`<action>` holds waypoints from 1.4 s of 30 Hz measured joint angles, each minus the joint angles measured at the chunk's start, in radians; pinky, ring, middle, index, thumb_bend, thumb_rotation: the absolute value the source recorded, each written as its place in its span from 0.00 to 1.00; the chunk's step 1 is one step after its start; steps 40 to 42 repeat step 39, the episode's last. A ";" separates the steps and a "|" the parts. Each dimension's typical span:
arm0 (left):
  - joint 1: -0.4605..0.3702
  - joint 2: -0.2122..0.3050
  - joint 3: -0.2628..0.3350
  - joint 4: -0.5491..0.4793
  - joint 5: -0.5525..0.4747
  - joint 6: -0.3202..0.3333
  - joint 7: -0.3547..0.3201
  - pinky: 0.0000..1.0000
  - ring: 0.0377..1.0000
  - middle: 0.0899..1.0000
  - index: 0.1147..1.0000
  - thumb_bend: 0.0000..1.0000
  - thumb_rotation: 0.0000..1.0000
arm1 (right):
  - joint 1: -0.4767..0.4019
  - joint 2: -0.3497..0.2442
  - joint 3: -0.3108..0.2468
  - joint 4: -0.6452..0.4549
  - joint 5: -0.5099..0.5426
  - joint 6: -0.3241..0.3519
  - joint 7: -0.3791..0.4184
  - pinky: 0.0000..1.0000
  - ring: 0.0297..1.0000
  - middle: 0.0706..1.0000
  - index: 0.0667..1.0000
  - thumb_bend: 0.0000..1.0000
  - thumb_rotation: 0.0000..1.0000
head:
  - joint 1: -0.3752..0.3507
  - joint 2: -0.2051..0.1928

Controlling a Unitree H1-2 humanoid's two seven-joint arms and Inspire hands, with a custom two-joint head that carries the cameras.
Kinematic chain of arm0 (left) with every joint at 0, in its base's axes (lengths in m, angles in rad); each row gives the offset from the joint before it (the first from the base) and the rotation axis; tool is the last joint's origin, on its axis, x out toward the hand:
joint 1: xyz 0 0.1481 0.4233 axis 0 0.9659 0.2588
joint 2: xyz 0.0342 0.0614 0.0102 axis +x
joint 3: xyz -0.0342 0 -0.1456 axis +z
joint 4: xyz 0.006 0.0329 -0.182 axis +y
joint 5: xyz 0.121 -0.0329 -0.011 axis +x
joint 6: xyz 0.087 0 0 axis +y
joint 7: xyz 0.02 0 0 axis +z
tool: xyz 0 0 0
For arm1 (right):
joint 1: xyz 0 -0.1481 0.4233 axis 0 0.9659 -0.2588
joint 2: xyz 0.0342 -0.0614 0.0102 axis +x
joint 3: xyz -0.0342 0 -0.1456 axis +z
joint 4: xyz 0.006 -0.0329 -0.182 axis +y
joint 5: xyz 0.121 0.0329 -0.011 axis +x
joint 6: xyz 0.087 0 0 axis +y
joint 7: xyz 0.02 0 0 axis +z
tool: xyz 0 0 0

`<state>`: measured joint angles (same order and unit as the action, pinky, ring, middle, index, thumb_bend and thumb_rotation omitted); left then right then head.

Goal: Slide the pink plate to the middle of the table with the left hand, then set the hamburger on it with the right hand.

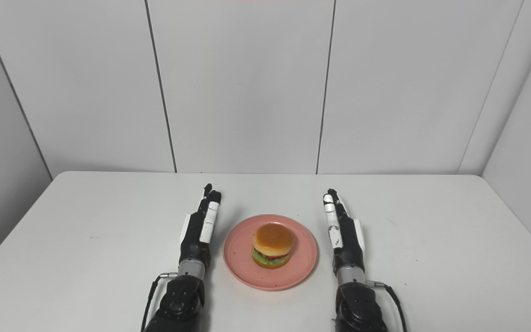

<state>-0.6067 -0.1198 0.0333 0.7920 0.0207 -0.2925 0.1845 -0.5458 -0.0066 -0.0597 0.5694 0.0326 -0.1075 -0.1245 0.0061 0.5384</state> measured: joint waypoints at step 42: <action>0.005 0.002 0.001 -0.012 -0.002 0.017 0.000 1.00 1.00 1.00 1.00 0.92 0.98 | 0.000 -0.017 0.009 -0.016 0.003 0.038 0.031 1.00 0.97 0.98 0.95 0.81 1.00 | -0.008 0.000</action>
